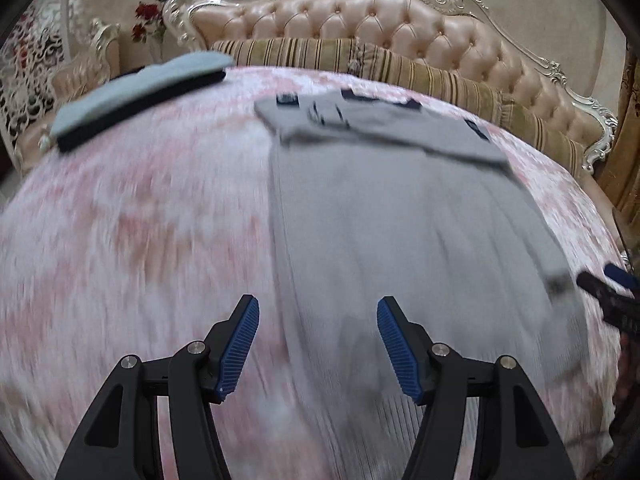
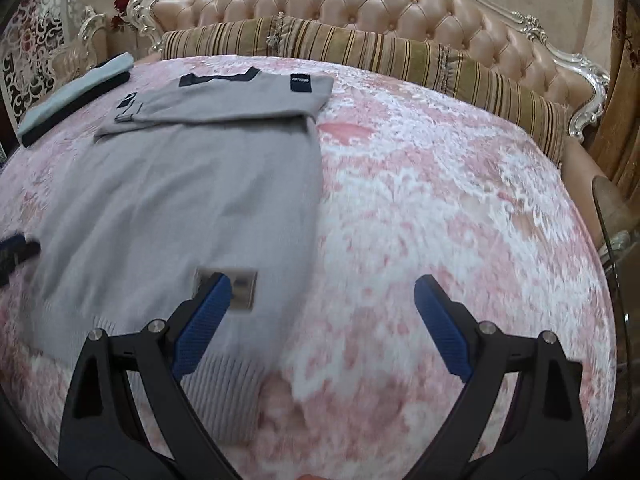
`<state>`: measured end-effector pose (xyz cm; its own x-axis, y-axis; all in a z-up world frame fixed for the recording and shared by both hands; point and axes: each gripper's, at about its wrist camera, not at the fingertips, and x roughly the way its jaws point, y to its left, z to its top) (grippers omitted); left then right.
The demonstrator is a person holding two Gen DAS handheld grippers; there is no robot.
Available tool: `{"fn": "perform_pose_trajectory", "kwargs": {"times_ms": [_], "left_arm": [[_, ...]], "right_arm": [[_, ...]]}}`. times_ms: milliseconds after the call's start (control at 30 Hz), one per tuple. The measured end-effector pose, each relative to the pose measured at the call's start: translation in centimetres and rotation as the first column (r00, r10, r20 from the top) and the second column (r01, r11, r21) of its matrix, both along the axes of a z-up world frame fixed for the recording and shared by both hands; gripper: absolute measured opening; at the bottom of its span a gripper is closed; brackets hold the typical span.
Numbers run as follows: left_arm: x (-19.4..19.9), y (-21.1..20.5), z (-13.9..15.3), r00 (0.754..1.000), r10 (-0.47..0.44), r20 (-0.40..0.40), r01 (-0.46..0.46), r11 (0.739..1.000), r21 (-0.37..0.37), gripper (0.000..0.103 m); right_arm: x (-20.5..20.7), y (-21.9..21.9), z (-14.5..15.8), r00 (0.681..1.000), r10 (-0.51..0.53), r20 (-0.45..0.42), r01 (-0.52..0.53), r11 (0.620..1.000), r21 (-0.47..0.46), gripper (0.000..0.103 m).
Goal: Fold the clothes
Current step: 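Move both tools back along the sweater to its ribbed hem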
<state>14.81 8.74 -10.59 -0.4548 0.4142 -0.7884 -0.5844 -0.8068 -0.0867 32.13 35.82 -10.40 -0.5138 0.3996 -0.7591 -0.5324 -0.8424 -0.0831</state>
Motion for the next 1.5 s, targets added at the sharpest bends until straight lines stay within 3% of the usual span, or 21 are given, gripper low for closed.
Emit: {"fn": "perform_pose_trajectory", "kwargs": {"times_ms": [267,1500], "left_arm": [[4.1,-1.8,-0.2,1.000,0.009,0.002,-0.009,0.999,-0.044,0.061],[4.5,-2.0,-0.7,1.000,0.010,0.003,-0.009,0.998,-0.068,0.061]], "right_arm": [[1.9,-0.8,-0.3,1.000,0.001,-0.003,-0.001,1.000,-0.010,0.093],[2.4,-1.3,-1.6,1.000,0.002,0.028,-0.001,1.000,-0.025,0.093]]}}
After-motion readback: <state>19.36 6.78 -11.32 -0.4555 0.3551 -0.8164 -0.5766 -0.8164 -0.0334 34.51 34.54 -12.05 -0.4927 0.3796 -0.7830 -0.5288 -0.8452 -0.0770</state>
